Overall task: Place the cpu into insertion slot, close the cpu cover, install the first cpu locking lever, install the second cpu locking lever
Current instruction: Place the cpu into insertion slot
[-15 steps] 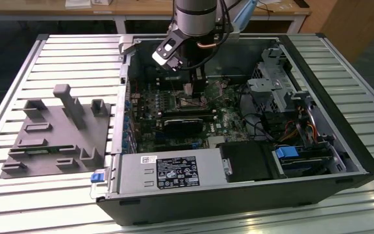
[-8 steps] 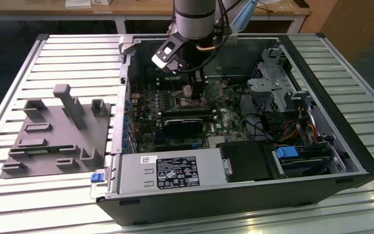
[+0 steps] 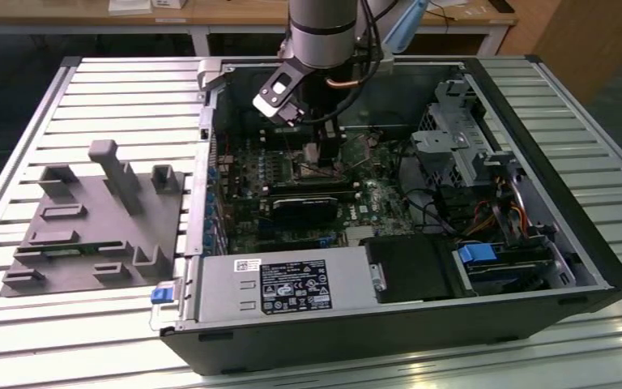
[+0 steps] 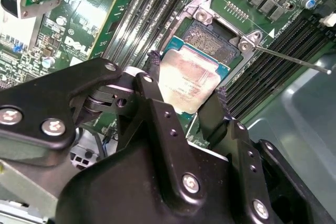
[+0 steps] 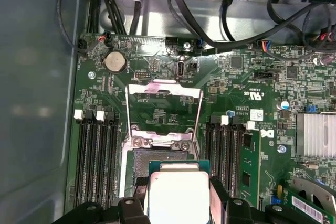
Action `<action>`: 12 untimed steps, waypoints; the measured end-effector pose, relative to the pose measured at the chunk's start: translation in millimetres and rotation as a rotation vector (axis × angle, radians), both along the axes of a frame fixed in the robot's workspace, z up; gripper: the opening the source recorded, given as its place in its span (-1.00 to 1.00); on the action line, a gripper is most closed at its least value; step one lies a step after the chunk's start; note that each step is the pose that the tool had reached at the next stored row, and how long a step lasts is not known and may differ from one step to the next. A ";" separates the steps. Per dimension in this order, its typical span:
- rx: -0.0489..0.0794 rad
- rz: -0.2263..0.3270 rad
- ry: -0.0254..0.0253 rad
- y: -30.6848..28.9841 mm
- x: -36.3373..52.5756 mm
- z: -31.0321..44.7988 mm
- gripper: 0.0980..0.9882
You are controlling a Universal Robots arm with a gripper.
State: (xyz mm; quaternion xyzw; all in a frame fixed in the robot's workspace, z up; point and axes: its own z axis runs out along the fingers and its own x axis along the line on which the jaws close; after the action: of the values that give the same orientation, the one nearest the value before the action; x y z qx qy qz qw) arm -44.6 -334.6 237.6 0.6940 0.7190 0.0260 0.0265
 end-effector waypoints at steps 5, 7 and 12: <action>-0.002 0.009 0.0000 1.7 -0.1 -4.1 0.00; -0.003 0.009 0.0000 2.2 -0.1 -5.8 0.00; -0.004 0.008 0.0000 2.5 -0.1 -10.2 0.00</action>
State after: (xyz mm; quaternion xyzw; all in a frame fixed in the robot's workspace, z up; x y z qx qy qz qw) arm -44.7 -332.1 227.4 0.6912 0.7217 0.0246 0.0278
